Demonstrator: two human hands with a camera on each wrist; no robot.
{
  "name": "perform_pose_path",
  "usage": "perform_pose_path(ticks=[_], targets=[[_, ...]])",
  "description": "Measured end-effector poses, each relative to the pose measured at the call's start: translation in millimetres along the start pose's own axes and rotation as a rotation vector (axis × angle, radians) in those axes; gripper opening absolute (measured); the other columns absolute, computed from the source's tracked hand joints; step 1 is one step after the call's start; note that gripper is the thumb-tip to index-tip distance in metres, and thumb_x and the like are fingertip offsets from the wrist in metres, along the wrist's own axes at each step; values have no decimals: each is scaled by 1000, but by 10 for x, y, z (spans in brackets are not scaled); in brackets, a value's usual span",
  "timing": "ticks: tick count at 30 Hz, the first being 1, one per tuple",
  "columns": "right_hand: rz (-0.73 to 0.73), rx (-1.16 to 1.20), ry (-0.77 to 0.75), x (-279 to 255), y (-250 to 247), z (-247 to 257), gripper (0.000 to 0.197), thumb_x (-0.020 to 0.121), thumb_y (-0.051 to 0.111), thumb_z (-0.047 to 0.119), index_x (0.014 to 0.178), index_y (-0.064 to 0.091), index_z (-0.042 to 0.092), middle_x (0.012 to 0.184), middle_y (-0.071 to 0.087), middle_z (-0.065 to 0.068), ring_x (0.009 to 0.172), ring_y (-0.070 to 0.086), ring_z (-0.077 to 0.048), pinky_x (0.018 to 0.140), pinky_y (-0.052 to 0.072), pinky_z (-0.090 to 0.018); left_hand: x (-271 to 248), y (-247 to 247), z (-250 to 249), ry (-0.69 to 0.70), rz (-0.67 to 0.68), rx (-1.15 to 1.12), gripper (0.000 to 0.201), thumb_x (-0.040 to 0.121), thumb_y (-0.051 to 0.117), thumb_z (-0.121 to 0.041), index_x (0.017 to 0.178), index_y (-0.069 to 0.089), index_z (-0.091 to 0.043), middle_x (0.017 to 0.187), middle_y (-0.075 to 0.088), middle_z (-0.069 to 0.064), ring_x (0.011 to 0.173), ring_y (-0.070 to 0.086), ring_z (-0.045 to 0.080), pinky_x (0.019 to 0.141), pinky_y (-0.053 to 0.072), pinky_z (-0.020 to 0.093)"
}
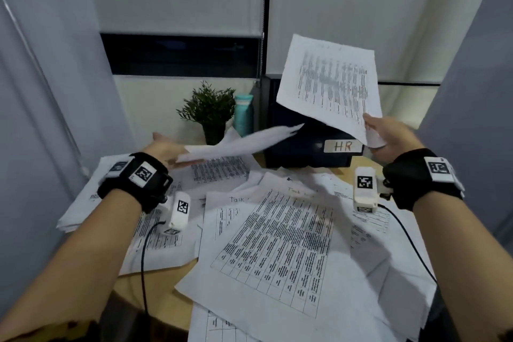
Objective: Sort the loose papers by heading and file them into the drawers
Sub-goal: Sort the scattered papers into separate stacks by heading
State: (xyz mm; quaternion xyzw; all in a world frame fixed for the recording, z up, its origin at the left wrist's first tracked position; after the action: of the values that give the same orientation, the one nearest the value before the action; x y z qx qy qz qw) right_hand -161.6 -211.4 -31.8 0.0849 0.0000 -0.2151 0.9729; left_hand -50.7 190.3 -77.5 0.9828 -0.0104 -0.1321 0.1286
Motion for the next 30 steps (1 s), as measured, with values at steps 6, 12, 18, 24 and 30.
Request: perform_pose_path(ticks=[6, 12, 18, 24, 30], targets=[[184, -102, 88, -183, 109, -71, 25, 101, 39, 2, 123, 50, 7, 89, 71, -4, 68, 71, -12, 51, 57, -22, 99, -201, 142, 225, -14, 1019, 82, 75, 68, 16, 144, 28, -2, 145, 39, 20, 130, 42, 34, 98, 39, 32], [287, -171, 71, -255, 212, -56, 29, 100, 38, -2, 122, 51, 12, 108, 65, -6, 66, 72, -10, 59, 59, -22, -250, -156, -99, 133, -41, 1437, 103, 87, 65, -39, 151, -10, -10, 158, 9, 19, 143, 21, 36, 114, 24, 42], [389, -195, 41, -307, 571, -99, 28, 100, 40, 0, 124, 51, 11, 115, 64, -7, 100, 64, -20, 79, 58, -27, -678, 440, -273, 136, 379, 551, 119, 62, 40, -86, 147, 26, -4, 140, 47, 22, 125, 50, 36, 101, 44, 52], [247, -81, -92, -224, 755, -126, 36, 100, 37, -4, 134, 45, 4, 123, 60, -13, 106, 61, -26, 100, 46, -39, -573, 399, -229, 115, 68, 406, 71, 95, 38, -58, 147, 28, -11, 144, 47, 10, 130, 47, 23, 104, 40, 41], [195, 89, -81, -64, 973, -356, 42, 101, 34, -1, 143, 40, 5, 138, 54, -12, 123, 55, -28, 107, 42, -42, -250, -209, 183, 52, -264, 536, 51, 87, 56, -10, 136, 46, 0, 73, 44, 1, 58, 38, 18, 25, 34, 14]])
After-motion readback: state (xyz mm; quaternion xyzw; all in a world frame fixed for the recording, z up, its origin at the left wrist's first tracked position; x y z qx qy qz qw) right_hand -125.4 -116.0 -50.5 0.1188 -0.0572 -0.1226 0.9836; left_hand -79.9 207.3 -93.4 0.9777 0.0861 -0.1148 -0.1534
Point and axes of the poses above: each hand's wrist, its own x-axis towards the middle knuckle, its own y-axis out of the palm, z = x × y, the point moved 1 cm from there along x, towards the middle knuckle
